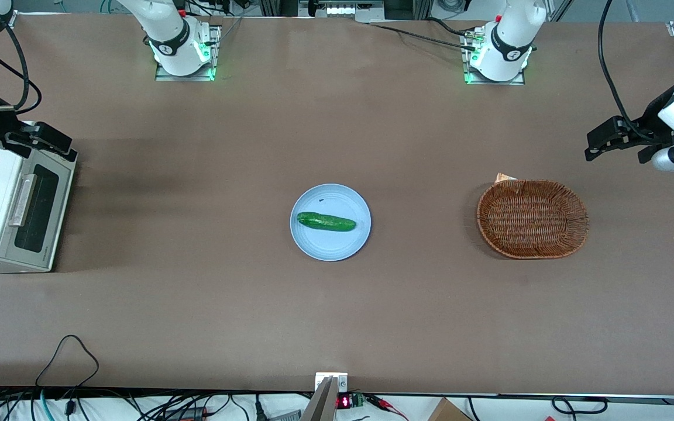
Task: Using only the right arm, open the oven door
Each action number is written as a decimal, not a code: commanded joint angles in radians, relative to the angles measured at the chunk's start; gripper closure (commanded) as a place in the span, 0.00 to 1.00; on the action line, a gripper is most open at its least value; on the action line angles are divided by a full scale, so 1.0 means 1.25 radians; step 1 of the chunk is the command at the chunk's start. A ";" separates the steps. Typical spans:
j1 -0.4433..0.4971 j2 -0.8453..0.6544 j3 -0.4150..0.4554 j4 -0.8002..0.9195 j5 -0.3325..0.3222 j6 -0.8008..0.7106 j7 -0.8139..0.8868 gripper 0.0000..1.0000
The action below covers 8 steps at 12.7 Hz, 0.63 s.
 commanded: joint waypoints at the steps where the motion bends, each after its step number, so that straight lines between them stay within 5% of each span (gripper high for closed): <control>1: -0.012 0.012 0.005 0.025 0.016 -0.017 -0.003 0.00; 8: -0.007 0.013 0.006 0.025 0.015 -0.031 -0.009 0.00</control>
